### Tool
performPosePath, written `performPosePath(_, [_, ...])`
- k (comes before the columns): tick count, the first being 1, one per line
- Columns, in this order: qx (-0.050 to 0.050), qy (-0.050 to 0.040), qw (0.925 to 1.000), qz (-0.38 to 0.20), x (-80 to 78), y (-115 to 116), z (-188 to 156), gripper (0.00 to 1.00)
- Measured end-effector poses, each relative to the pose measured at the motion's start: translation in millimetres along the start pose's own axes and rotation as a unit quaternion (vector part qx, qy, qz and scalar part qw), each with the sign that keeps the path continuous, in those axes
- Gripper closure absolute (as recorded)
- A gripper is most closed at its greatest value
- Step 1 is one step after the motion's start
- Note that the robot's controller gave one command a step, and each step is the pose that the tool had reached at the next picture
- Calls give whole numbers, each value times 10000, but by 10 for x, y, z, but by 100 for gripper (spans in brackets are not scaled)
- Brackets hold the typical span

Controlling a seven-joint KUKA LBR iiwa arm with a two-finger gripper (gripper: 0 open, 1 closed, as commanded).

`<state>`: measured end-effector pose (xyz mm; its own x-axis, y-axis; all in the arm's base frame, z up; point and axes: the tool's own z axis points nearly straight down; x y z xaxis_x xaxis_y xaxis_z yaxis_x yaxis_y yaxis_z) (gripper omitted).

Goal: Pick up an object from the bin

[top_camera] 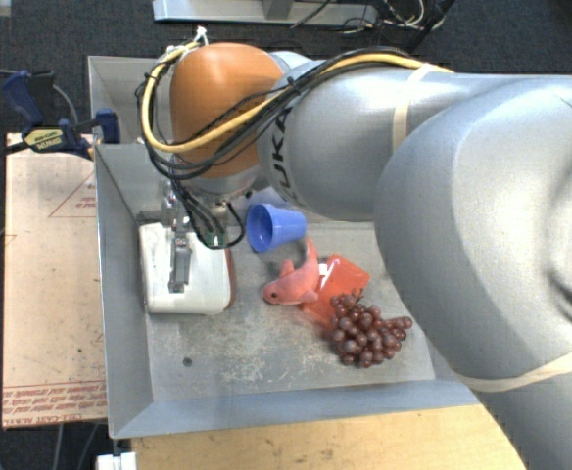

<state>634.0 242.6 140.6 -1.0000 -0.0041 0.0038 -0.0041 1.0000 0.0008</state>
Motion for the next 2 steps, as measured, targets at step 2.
performPosePath(2, [-24,-51,9996,-289,-33,-451,414,0])
